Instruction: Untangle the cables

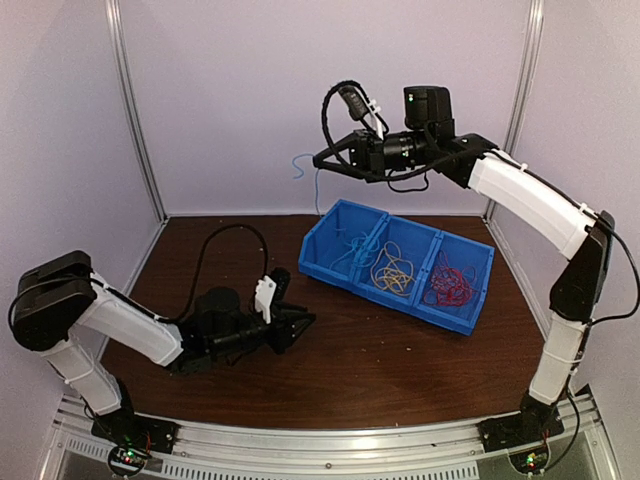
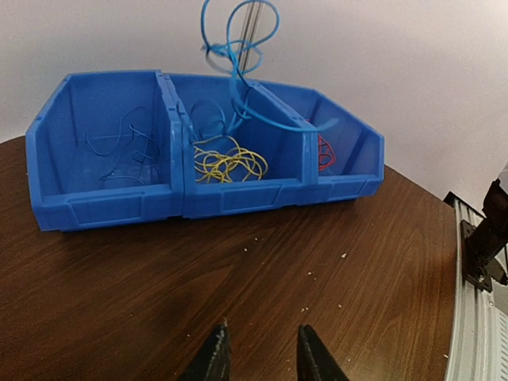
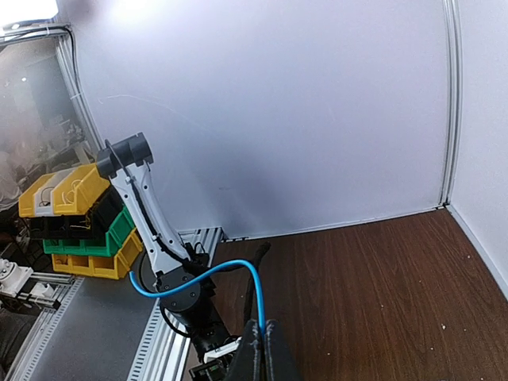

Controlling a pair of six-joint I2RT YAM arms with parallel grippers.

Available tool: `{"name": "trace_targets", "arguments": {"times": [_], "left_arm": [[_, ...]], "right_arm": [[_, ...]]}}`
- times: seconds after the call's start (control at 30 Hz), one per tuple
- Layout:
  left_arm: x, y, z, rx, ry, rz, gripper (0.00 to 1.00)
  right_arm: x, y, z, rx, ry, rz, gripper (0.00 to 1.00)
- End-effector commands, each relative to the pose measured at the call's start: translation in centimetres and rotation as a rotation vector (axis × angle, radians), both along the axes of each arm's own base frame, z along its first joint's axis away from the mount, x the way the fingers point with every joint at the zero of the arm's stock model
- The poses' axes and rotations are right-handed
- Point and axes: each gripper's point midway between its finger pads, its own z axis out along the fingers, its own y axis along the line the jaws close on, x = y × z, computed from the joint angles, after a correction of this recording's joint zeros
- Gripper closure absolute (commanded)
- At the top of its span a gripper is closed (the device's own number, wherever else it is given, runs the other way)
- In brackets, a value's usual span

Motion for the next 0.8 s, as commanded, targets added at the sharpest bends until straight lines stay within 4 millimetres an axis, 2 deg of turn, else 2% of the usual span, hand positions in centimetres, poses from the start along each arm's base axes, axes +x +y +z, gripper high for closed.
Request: {"name": "trace_targets", "arguments": {"times": [0.0, 0.23, 0.4, 0.47, 0.5, 0.57, 0.6, 0.7, 0.77], "left_arm": [[0.6, 1.7, 2.4, 0.021, -0.064, 0.074, 0.69], [1.2, 5.9, 3.6, 0.030, -0.047, 0.243, 0.55], [1.7, 7.2, 1.6, 0.103, -0.029, 0.304, 0.56], [1.7, 7.1, -0.3, 0.143, -0.013, 0.295, 0.64], [1.8, 7.0, -2.0, 0.178, 0.003, 0.290, 0.69], [1.7, 6.1, -4.3, 0.206, 0.012, 0.244, 0.85], [1.6, 5.5, -5.2, 0.210, 0.018, 0.218, 0.88], [1.5, 3.6, -6.1, 0.171, 0.041, 0.164, 0.88], [1.4, 3.0, -5.5, 0.100, 0.041, 0.150, 0.79]], "right_arm": [[-0.7, 0.2, 1.3, 0.030, -0.048, 0.012, 1.00], [-1.3, 0.8, 0.5, 0.011, -0.033, 0.028, 1.00], [-1.5, 1.5, -0.9, -0.004, -0.014, 0.038, 1.00], [-1.6, 1.6, -1.8, -0.014, -0.001, 0.041, 1.00], [-1.5, 1.6, -2.3, -0.019, 0.005, 0.039, 1.00], [-1.6, 1.7, -3.1, -0.027, 0.017, 0.042, 1.00], [-1.7, 1.7, -3.3, -0.029, 0.023, 0.047, 1.00], [-1.9, 1.4, -3.2, -0.027, 0.017, 0.039, 1.00], [-1.9, 1.2, -2.9, -0.029, 0.015, 0.026, 1.00]]}}
